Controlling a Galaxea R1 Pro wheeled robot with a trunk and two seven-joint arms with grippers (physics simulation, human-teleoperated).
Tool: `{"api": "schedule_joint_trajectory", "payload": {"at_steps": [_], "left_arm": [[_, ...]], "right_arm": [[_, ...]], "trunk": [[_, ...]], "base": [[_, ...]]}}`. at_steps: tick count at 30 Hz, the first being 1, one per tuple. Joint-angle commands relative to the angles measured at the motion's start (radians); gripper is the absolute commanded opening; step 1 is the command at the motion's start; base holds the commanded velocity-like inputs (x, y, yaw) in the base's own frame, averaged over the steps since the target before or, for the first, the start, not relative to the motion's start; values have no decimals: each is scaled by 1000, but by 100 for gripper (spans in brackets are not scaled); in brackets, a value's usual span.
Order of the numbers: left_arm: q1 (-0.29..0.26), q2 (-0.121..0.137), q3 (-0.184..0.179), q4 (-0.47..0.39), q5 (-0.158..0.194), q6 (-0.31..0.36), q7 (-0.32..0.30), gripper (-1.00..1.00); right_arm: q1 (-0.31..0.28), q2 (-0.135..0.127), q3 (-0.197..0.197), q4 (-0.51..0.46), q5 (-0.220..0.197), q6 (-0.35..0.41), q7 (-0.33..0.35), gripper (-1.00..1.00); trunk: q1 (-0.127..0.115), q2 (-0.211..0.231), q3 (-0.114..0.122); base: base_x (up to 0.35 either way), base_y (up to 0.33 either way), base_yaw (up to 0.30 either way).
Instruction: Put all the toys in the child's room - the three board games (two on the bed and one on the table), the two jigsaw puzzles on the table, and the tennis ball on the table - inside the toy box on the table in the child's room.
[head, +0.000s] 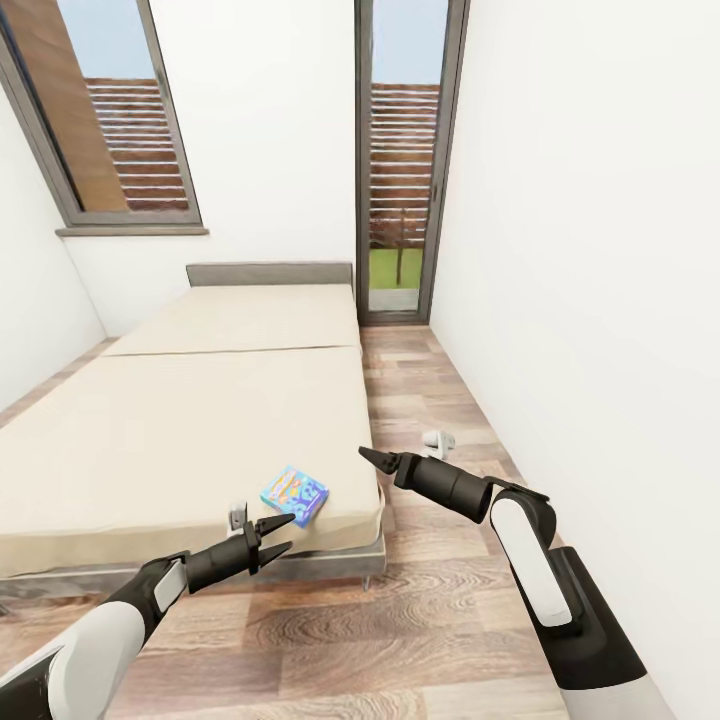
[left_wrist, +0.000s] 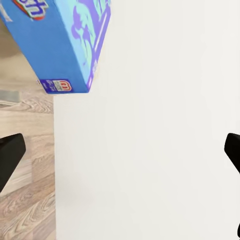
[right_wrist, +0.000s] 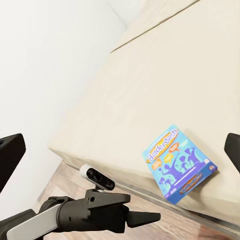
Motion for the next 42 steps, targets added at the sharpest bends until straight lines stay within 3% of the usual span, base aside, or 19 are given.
{"api": "schedule_joint_trajectory", "payload": {"at_steps": [1,18,27,42], "left_arm": [[-1,0,7,0,-7,10,-4,100],[-1,-2,11,-6,-5,7,5,100],[-1,-1,16,-9,-3,-12,-2,100],[-1,1,28,-10,-2,-16,-6,100]], "right_arm": [[-1,0,0,-1,2,3,3,100],[0,9,9,-32,1,3,36,100],[4,1,2,-36,1,-17,54,100],[4,9,5,-35,2,-23,53,100]], "trunk": [[4,-8,-4],[69,-127,-57],[69,-127,-57],[69,-127,-57]], "base": [[0,0,0],[0,0,0],[0,0,0],[41,7,0]]}}
